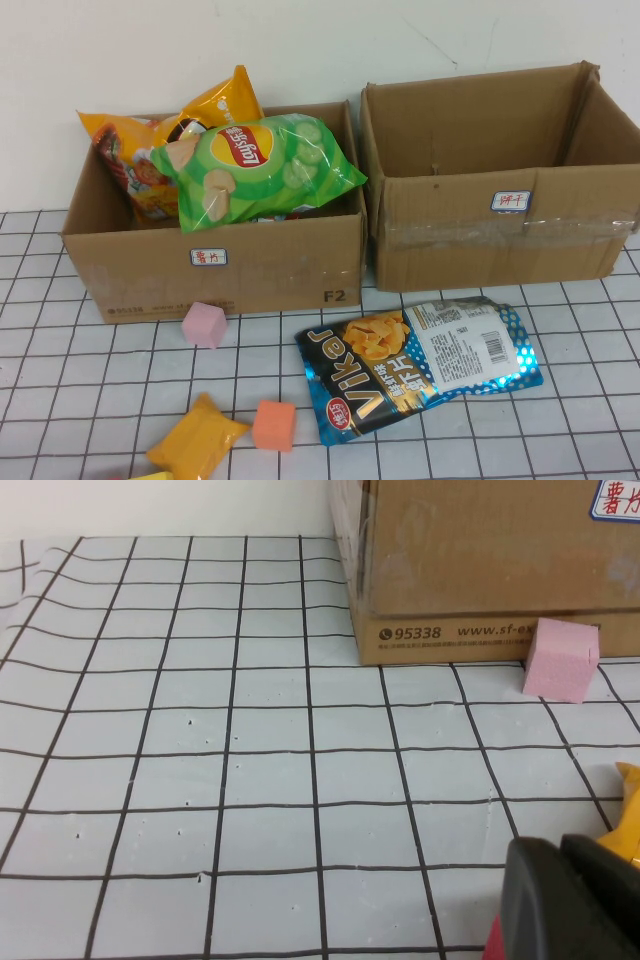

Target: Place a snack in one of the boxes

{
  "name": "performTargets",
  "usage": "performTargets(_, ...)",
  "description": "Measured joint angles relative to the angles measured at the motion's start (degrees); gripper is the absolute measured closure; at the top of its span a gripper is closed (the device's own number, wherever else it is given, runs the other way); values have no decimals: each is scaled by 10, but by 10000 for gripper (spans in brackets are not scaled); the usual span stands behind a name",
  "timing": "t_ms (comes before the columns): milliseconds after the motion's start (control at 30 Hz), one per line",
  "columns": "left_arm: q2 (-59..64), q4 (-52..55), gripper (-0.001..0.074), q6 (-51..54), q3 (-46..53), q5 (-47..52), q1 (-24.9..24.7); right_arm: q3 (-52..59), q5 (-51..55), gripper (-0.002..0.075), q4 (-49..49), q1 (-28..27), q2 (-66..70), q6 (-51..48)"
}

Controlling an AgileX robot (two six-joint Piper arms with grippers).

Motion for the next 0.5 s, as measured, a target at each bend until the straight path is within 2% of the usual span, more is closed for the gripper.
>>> performTargets(133,0,8,736,4,0,-5,0,0,-10,727,-3,0,0,0)
performTargets(233,0,34,736,13,4,-37,0,2,-55,727,-12,0,0,0)
performTargets(500,0,86,736,19,4,-265,0,2,-340,727,-16,0,0,0)
